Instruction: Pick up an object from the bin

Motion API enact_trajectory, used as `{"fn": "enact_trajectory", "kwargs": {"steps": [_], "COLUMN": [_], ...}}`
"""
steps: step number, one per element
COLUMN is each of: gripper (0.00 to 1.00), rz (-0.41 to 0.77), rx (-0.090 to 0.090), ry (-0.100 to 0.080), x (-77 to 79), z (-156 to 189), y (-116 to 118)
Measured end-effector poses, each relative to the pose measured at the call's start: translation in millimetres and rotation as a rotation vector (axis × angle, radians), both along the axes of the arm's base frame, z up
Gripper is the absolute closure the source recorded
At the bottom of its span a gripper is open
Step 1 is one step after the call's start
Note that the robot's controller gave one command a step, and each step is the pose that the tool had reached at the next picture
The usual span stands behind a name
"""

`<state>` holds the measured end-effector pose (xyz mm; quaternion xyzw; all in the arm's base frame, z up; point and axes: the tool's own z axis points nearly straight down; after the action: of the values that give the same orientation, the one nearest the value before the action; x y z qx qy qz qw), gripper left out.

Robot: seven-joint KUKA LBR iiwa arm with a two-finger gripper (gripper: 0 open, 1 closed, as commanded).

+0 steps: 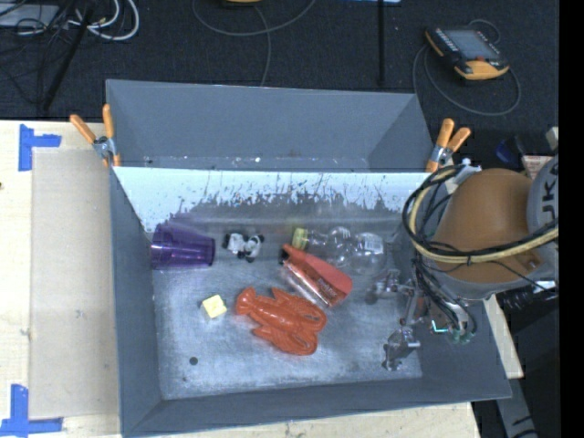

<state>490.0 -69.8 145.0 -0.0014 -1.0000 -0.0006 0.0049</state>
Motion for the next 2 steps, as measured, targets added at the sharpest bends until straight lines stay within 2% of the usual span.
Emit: {"fn": "enact_trajectory", "kwargs": {"steps": [1,2], "gripper": [0.0,0.0], "rz": [0.003,0.041], "rx": [-0.001,-0.001], "ry": [-0.008,-0.012], "x": [1.9,33.0], "z": [4,-36], "y": [0,65]}}
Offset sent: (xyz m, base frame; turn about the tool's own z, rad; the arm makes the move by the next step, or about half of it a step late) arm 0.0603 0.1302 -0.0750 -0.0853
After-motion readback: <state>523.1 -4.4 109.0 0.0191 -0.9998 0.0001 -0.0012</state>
